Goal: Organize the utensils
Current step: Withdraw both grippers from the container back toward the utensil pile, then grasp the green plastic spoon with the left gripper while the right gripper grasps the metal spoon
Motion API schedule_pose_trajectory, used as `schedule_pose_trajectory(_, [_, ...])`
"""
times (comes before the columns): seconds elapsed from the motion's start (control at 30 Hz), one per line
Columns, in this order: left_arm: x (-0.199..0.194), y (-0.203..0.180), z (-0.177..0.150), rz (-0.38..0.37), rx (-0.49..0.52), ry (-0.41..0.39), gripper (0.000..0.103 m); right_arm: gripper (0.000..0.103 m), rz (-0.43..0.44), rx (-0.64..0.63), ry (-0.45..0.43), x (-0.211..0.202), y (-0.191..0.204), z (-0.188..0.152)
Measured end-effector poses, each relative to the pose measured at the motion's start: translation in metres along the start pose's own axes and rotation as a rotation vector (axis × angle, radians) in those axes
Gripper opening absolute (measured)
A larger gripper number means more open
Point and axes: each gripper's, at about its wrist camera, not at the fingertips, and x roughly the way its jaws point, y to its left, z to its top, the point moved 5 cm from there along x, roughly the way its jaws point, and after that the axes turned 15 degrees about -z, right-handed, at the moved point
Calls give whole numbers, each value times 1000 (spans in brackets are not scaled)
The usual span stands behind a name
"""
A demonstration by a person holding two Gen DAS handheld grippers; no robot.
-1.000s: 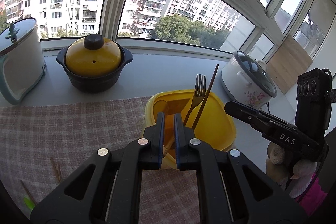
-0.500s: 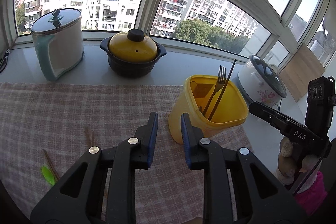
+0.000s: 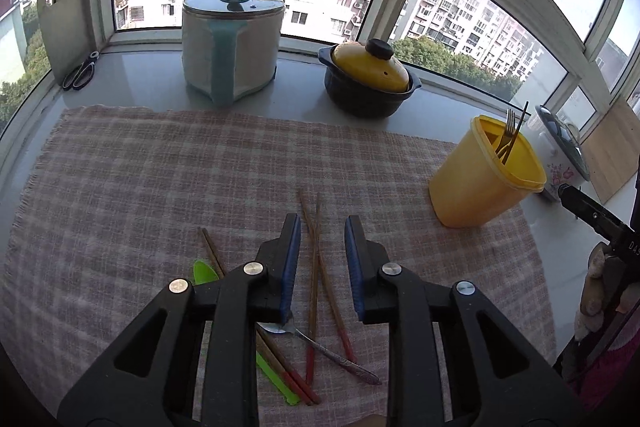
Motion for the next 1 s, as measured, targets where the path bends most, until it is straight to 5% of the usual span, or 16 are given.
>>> schedule_pose_trajectory(0.17, [-16, 39, -18, 13, -67, 22, 22, 94, 1, -35, -12, -3, 30, -6])
schedule_pose_trajectory(0.53, [-2, 94, -53, -33, -187, 93, 21, 92, 33, -137, 123, 29, 98, -23])
schedule_pose_trajectory(0.83, [19, 120, -71, -54, -257, 142, 21, 73, 121, -267, 246, 54, 151, -62])
schedule_pose_trajectory(1.0, [29, 120, -80, -66, -260, 170, 21, 52, 172, -364, 339, 69, 176, -92])
